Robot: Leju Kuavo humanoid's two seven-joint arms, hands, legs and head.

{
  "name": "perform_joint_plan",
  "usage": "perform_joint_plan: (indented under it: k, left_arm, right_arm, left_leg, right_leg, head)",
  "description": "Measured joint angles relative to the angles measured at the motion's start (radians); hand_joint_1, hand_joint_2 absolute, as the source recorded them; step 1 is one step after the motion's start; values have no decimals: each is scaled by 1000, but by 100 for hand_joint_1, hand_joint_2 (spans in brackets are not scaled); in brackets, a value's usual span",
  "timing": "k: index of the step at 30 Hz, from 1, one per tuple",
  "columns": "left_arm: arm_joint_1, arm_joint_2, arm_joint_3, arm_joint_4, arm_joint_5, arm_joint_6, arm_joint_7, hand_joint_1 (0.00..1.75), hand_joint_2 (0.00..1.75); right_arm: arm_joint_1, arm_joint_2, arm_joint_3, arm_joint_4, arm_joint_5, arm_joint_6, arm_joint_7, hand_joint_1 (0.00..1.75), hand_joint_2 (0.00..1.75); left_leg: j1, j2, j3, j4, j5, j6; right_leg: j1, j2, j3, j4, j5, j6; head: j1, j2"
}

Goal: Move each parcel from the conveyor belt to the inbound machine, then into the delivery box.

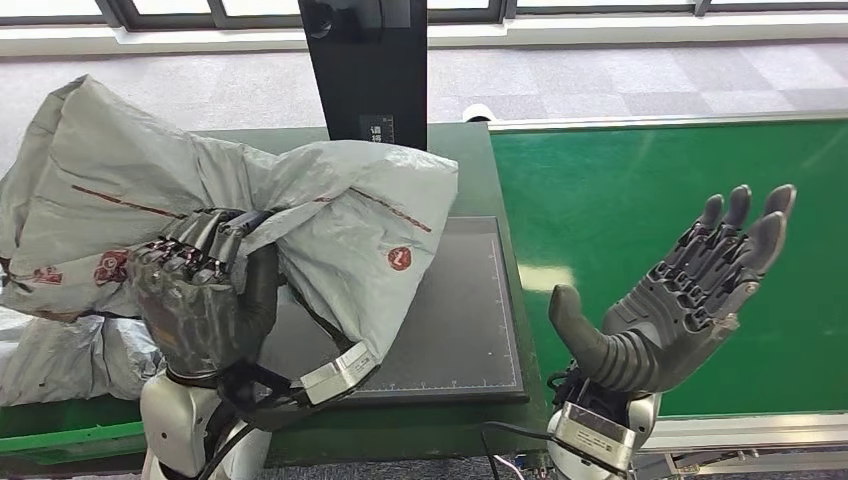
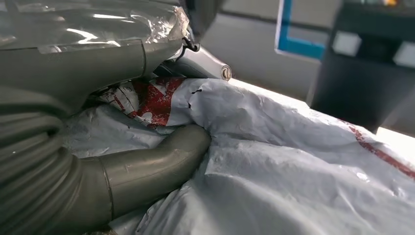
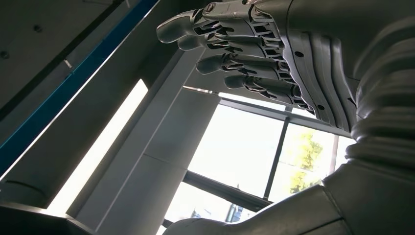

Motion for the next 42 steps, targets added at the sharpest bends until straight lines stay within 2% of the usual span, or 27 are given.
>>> perform_joint_plan:
  k: [6, 9, 15, 19, 21, 25, 29, 33, 42]
  left_arm:
    - [14, -1, 94, -8, 46, -1, 107, 175, 175]
    - [21, -3, 138, 2, 56, -2, 112, 175, 175]
    - [24, -4, 173, 16, 62, -2, 115, 175, 175]
    - [23, -4, 216, 19, 132, -2, 137, 175, 175]
    - [19, -5, 267, 17, 205, -1, 124, 175, 175]
    - [-1, -8, 428, 27, 376, -1, 19, 175, 175]
    - [-11, -10, 540, 48, 407, -1, -11, 175, 175]
    - [-13, -11, 583, 61, 408, -1, -15, 175, 175]
    - [-15, -11, 607, 73, 411, -1, -16, 175, 175]
  right_arm:
    - [3, 0, -8, -10, 0, 0, 0, 0, 175]
    - [4, 0, -11, -10, 0, 0, 0, 0, 175]
    - [4, 0, -11, -10, 0, 0, 0, 0, 175]
    - [7, 0, -14, -10, -3, 0, 0, 0, 175]
    - [14, 0, -15, -9, -11, 0, 0, 0, 175]
    - [25, 0, -17, 13, -11, 0, 0, 0, 175]
    - [28, 0, -17, 33, -8, 0, 0, 0, 175]
    - [29, 0, -17, 44, -7, 0, 0, 0, 175]
    - [29, 0, -16, 56, -6, 0, 0, 0, 175]
  left_leg:
    - [0, 1, 1, 0, 0, 0]
    - [0, 1, 1, 0, 0, 0]
    - [0, 1, 1, 0, 0, 0]
    - [0, 1, 1, 0, 0, 0]
    - [0, 1, 0, 0, 0, 0]
    - [1, 2, 1, 0, 1, -1]
    - [1, 2, 1, 0, 1, -1]
    - [1, 2, 0, 0, 1, -1]
    - [1, 1, 0, 0, 1, -1]
  right_leg:
    - [0, 1, 0, 0, 0, 0]
    - [0, 1, 0, 0, 0, 0]
    - [0, 1, 0, 0, 0, 0]
    - [0, 2, 0, 0, 0, 0]
    - [0, 2, -1, 0, 0, 0]
    - [1, 2, -1, 0, 0, 0]
    - [1, 2, -1, 0, 0, 0]
    - [1, 2, -1, 0, 0, -1]
    - [1, 2, -1, 0, 0, -1]
  head:
    - [0, 0]
    - [0, 0]
    - [0, 0]
    - [0, 0]
    - [0, 0]
    - [0, 0]
    - [0, 0]
    - [0, 0]
    - [0, 0]
